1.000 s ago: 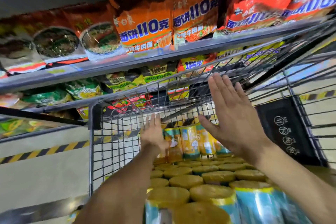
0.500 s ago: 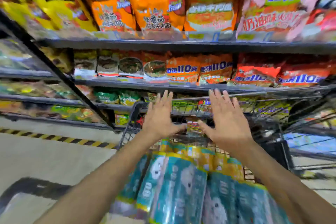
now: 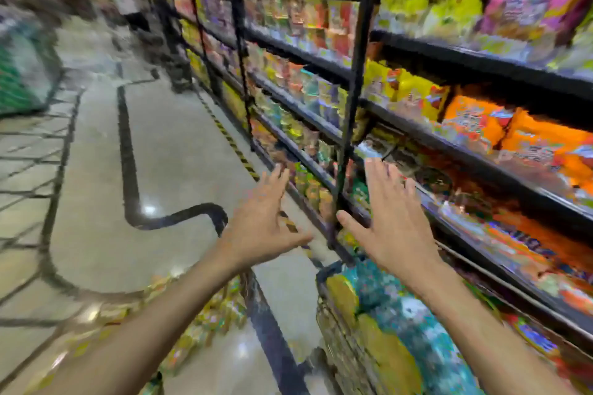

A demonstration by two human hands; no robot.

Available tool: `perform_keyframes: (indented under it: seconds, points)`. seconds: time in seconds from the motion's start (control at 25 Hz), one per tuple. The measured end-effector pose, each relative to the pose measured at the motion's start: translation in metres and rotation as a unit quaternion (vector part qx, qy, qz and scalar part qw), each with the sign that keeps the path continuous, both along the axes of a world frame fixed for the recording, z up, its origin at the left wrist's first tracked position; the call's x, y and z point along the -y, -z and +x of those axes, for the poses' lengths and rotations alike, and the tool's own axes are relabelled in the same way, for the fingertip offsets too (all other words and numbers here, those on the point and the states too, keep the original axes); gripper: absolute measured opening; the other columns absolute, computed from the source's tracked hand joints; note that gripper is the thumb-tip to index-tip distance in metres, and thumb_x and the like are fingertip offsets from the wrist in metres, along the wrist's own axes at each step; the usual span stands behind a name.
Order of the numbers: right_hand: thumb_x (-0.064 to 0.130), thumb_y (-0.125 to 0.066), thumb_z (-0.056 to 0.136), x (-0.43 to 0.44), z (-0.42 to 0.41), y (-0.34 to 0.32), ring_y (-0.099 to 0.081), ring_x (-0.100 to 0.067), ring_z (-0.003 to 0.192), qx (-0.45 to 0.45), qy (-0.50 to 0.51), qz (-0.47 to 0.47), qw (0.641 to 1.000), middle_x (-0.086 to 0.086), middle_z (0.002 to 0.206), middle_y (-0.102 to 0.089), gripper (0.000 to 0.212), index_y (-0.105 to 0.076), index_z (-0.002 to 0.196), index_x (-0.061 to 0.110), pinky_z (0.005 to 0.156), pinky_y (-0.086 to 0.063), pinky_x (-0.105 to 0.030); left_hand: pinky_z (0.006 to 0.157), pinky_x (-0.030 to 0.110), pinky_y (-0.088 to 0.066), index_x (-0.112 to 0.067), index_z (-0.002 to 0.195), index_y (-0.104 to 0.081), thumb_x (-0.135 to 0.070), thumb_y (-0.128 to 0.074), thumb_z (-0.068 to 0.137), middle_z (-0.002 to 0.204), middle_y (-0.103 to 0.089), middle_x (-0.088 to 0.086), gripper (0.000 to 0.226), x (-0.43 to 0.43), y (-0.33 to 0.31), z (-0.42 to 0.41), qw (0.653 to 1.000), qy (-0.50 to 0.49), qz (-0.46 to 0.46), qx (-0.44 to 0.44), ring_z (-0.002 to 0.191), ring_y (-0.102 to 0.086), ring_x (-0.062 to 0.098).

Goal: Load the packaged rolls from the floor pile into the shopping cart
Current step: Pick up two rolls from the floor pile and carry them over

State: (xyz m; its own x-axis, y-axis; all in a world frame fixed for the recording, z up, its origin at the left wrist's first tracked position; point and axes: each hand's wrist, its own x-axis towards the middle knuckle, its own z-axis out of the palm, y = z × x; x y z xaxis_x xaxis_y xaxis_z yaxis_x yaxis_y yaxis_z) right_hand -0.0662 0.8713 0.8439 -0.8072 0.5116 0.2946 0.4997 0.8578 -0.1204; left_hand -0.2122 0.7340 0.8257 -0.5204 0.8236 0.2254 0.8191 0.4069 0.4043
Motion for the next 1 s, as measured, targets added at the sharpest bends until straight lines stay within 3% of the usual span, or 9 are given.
perform_keyframes:
  seconds: [0.16,0.36,0.52,0.68,1.0]
  points:
    - [0.059,-0.043,0.091,0.077,-0.075,0.005,0.001,-0.023,0.148,-0.008,-0.127,-0.028,0.991,-0.006,0.161,0.002,0.091,0.005,0.152,0.011,0.119,0.0,-0.04,0.12,0.038,-0.009,-0.018,0.152,-0.005,-0.082,-0.033,0.048,0.159,-0.002,-0.003,0.125,0.136,0.012,-0.034,0.983,-0.185,0.005,-0.002,0.146,-0.002,0.011]
    - [0.056,-0.042,0.092,0.181,-0.146,0.034,0.006,-0.017,0.148,0.013,-0.251,-0.066,0.966,-0.003,0.161,0.004,0.088,0.006,0.152,0.014,0.117,0.008,-0.032,0.118,0.034,-0.005,-0.017,0.152,-0.006,-0.084,-0.035,0.052,0.16,-0.001,-0.001,0.124,0.286,0.048,-0.054,0.93,-0.367,-0.002,0.019,0.147,-0.002,0.016]
    - [0.058,-0.038,0.092,0.264,-0.205,0.06,0.009,-0.016,0.147,0.028,-0.312,-0.077,0.947,-0.002,0.16,0.006,0.087,0.009,0.151,0.014,0.116,0.009,-0.03,0.117,0.031,0.001,-0.017,0.152,0.001,-0.077,-0.055,0.065,0.159,0.006,-0.002,0.119,0.372,0.073,-0.078,0.907,-0.418,-0.013,0.053,0.147,0.006,0.014]
    - [0.055,-0.042,0.092,0.344,-0.274,0.09,0.003,-0.019,0.148,0.06,-0.33,-0.091,0.938,-0.004,0.161,0.0,0.086,0.004,0.152,0.012,0.118,0.004,-0.033,0.117,0.029,0.004,-0.017,0.152,0.003,-0.069,-0.06,0.072,0.157,0.012,-0.003,0.114,0.444,0.099,-0.128,0.9,-0.431,-0.028,0.065,0.146,0.009,0.014]
    - [0.047,-0.055,0.09,0.439,-0.392,0.173,-0.015,-0.03,0.146,0.128,-0.344,-0.095,0.925,-0.014,0.157,-0.019,0.084,-0.015,0.151,0.005,0.117,-0.006,-0.04,0.116,0.03,0.005,-0.016,0.151,0.003,-0.072,-0.05,0.073,0.159,0.008,-0.001,0.111,0.519,0.167,-0.235,0.89,-0.437,-0.067,0.108,0.147,0.006,0.016]
